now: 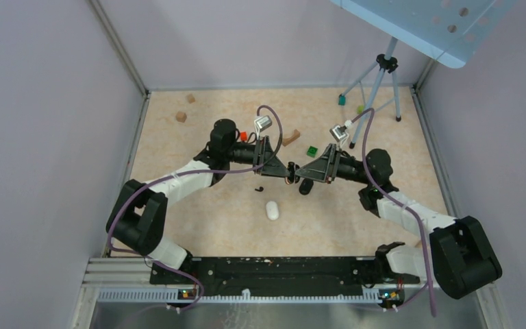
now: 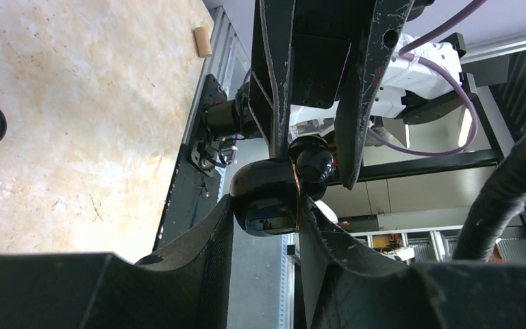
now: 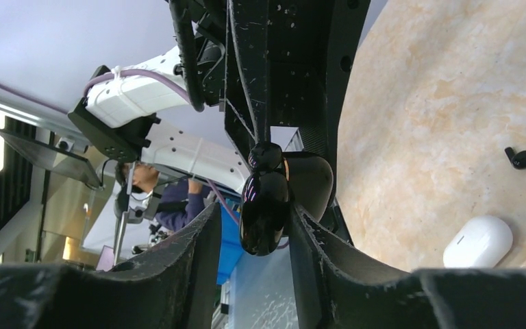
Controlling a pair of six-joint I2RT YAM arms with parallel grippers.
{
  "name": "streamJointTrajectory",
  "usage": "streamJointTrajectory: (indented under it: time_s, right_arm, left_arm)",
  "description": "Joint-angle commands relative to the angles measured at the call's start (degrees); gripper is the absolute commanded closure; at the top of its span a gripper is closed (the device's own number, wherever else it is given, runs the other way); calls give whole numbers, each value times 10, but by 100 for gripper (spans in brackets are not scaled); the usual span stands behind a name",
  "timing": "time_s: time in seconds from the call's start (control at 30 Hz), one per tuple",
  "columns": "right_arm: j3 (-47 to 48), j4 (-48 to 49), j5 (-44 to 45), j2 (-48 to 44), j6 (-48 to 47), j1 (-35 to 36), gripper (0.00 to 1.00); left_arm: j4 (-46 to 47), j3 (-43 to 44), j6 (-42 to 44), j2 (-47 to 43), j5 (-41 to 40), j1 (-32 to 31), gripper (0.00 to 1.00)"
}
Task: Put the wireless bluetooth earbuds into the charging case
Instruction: Pass from the left arm to the right
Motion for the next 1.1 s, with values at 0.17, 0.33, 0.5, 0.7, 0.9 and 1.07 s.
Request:
streamJointTrajectory:
  time_s: [0.17,0.33,0.5,0.7,0.9,1.07]
  right_arm:
    - [30,-42,14,-13,-48,12,56]
    - [33,-44,14,-13,-51,13,68]
    - [26,-33,19,-13,-43,13,79]
    - [9,17,22,-9,-11,13,89]
    - [-3,41,24,-5,6,13,100]
    - [-1,7,19,-13,-1,12,100]
  left_arm:
    - [6,21,15,-19,-2,-1,88]
    - [6,20,15,-19,-3,-1,88]
    - [7,19,16,-20,-3,-1,87]
    - [6,19,18,-19,-2,-1,80]
    - [-22,28,59,-34,12,5,35]
    - [-268,99,243,-47,48,57,14]
